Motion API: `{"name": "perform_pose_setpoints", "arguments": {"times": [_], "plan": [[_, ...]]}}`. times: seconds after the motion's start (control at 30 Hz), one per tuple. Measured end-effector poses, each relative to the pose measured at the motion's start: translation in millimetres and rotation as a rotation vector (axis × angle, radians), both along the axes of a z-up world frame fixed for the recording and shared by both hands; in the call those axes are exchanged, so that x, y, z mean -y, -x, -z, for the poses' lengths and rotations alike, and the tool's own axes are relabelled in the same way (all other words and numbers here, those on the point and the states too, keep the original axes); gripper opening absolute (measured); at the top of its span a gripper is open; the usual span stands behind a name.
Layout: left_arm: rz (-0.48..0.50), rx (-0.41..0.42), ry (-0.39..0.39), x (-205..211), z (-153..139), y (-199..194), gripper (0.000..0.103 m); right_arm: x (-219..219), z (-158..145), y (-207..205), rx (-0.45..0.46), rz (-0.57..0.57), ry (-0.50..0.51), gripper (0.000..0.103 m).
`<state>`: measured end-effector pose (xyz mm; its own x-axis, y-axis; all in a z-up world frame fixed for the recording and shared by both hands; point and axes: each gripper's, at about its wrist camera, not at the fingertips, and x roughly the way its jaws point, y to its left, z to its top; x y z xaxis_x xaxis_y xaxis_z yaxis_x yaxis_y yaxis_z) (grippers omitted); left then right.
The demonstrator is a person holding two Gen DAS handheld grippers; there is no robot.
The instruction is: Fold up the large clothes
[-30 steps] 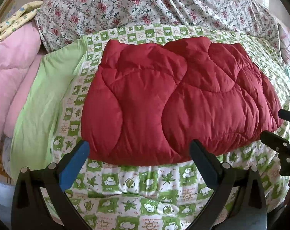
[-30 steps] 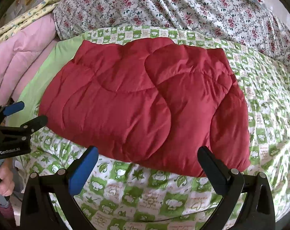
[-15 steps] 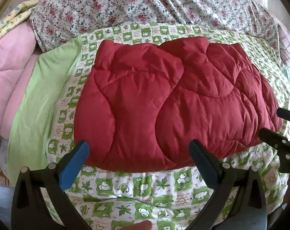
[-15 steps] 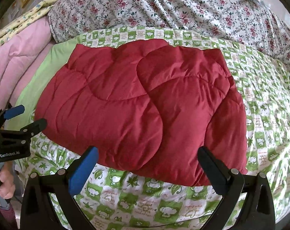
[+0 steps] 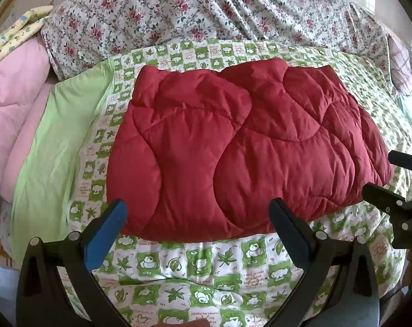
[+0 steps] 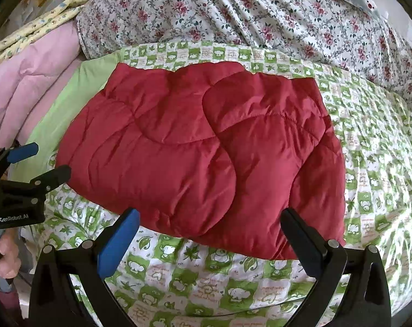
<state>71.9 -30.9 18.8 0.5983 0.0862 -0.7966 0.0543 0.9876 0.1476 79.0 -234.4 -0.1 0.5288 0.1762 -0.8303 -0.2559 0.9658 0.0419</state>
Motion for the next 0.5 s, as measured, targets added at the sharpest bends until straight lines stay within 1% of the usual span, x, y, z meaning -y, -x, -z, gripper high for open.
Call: {"name": "perform_pose_setpoints", "arguments": {"times": [0.2, 0.5], "plan": [[0.003, 0.006, -0.002, 1.7, -2.1, 0.3, 0.103, 0.9, -4.6, -1.1, 0.01, 0.002, 0.0, 0.103], [0.011, -0.002, -0.001, 3.4, -0.2, -1.0, 0.103, 0.5, 1.2, -2.4, -0.007, 0.002, 0.001, 0.103]]}}
